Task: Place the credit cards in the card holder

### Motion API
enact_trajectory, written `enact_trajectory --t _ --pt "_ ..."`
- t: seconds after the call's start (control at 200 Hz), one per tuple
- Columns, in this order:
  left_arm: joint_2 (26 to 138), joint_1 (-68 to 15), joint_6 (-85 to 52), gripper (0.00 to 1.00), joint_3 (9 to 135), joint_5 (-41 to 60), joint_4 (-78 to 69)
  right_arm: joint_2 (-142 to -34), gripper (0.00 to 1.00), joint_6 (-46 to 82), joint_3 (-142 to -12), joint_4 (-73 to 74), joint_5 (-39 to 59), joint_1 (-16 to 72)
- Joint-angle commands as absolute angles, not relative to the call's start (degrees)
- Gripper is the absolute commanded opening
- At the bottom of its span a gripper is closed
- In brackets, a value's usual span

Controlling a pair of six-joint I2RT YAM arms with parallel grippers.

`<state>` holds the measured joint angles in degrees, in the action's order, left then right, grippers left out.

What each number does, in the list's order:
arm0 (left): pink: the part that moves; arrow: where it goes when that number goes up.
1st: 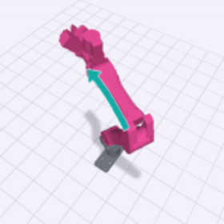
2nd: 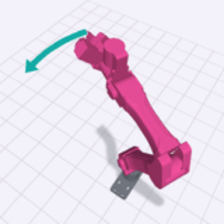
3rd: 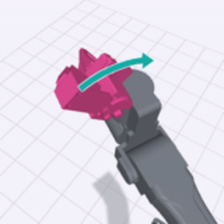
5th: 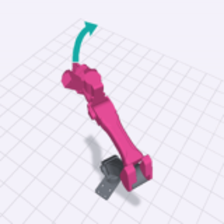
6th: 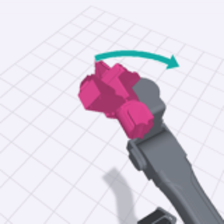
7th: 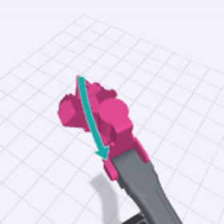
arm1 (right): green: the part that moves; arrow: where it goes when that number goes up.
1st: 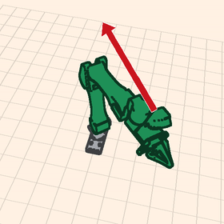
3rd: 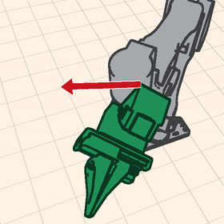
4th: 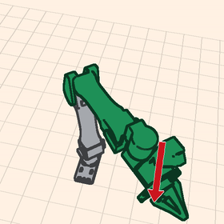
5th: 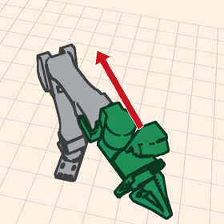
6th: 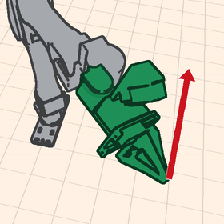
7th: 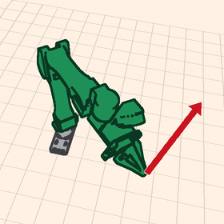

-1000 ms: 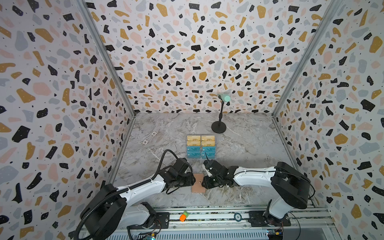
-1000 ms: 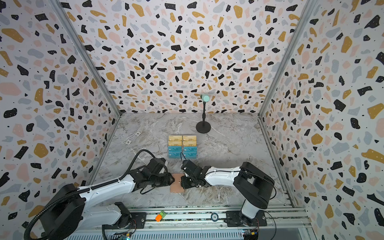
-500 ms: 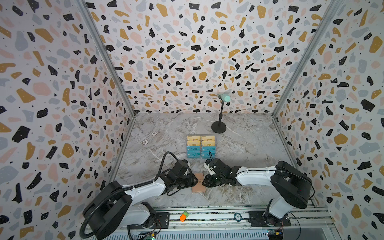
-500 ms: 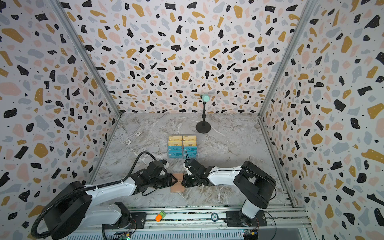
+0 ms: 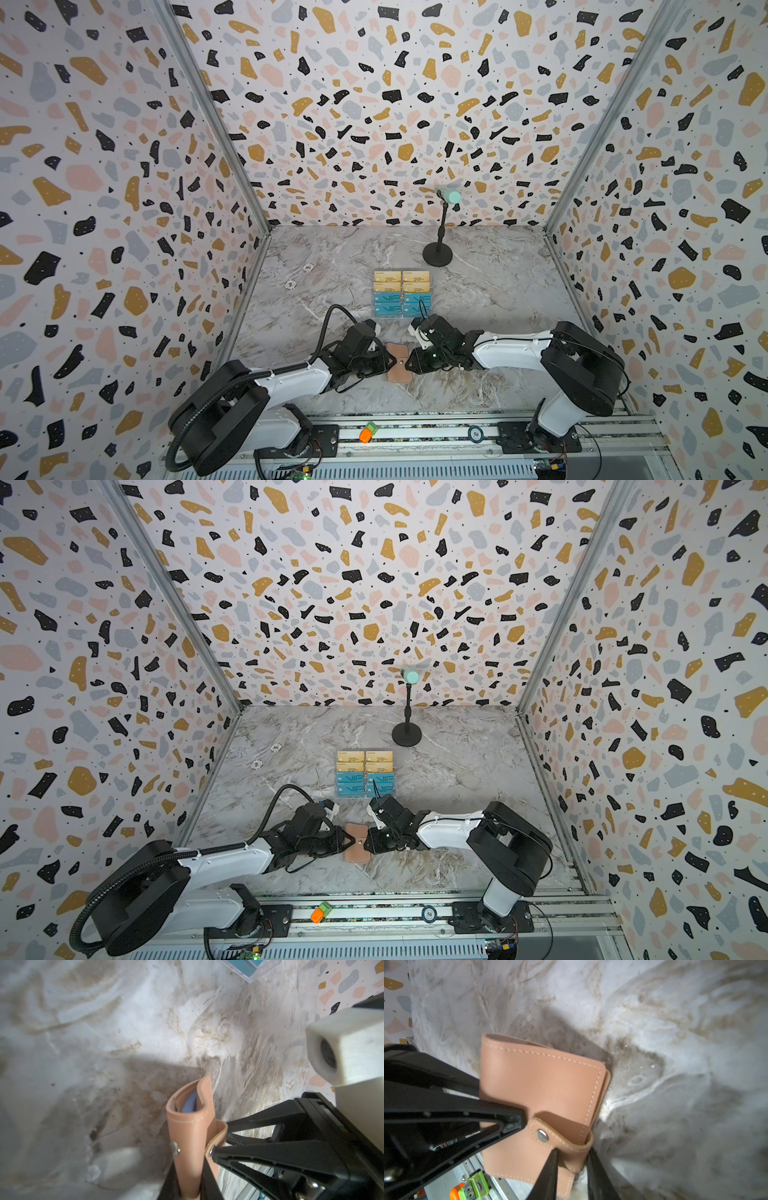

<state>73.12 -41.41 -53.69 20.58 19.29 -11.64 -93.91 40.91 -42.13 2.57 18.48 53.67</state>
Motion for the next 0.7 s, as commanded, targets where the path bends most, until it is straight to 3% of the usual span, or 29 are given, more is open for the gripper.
enact_trajectory --t 0.0,0.18,0.696 --pt "71.54 -41.7 -53.96 0.11 20.65 21.29 -15.72 -96.48 0.27 39.58 -41.06 -4.36 15.47 53.44" --pt "68.86 -41.73 -53.84 0.06 21.65 20.4 -14.77 -95.92 0.28 38.96 -41.91 -4.18 15.7 53.39" --pt "70.59 -44.98 -47.87 0.0 42.48 5.83 17.84 -78.29 0.34 35.85 -50.7 -15.47 4.19 53.57"
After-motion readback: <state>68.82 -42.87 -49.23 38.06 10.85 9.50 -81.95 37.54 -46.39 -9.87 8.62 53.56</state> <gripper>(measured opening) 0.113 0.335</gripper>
